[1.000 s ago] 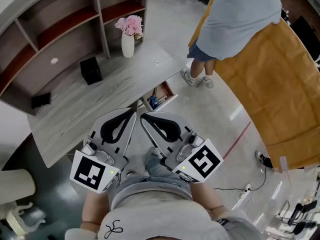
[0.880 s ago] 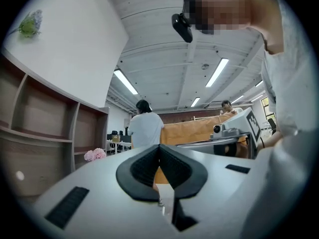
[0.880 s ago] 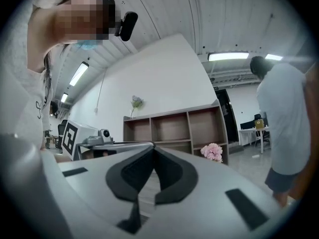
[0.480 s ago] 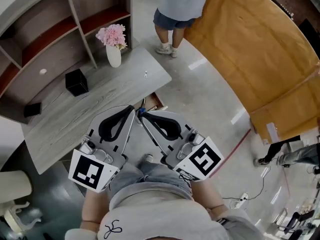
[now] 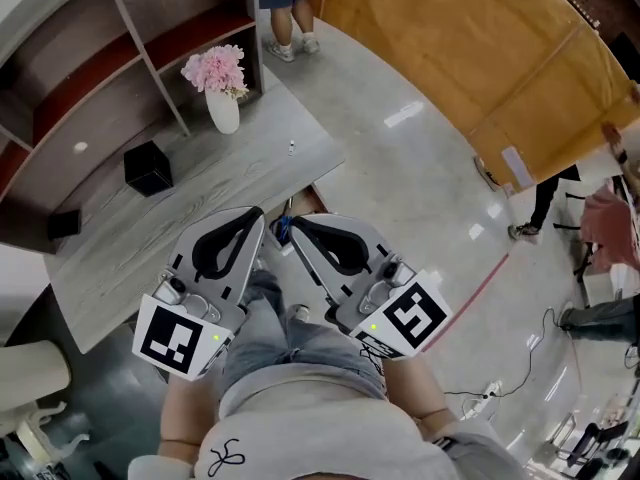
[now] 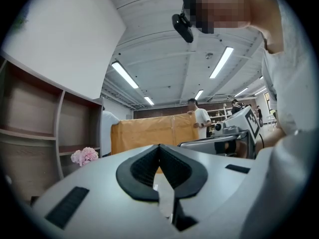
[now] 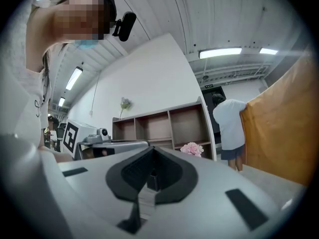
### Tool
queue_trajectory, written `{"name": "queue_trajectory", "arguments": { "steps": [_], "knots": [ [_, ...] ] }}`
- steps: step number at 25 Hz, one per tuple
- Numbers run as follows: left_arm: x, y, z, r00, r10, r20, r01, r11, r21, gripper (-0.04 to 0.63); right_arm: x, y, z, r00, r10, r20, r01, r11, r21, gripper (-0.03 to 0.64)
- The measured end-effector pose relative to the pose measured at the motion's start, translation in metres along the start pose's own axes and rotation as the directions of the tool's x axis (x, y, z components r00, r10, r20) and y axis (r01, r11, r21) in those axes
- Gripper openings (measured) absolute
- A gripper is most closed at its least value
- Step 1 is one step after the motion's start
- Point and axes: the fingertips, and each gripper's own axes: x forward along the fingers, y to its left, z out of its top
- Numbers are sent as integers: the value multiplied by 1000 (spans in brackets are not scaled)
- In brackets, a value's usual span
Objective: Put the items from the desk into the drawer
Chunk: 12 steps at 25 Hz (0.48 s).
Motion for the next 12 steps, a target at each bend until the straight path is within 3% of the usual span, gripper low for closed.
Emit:
{"name": "queue_trajectory", "arguments": {
  "steps": [12],
  "knots": [
    [66,61,-13,987,-162,-6,161,985,-54,11,56,-74,-8,986,-161,-44,161,987,13,9]
  ]
}}
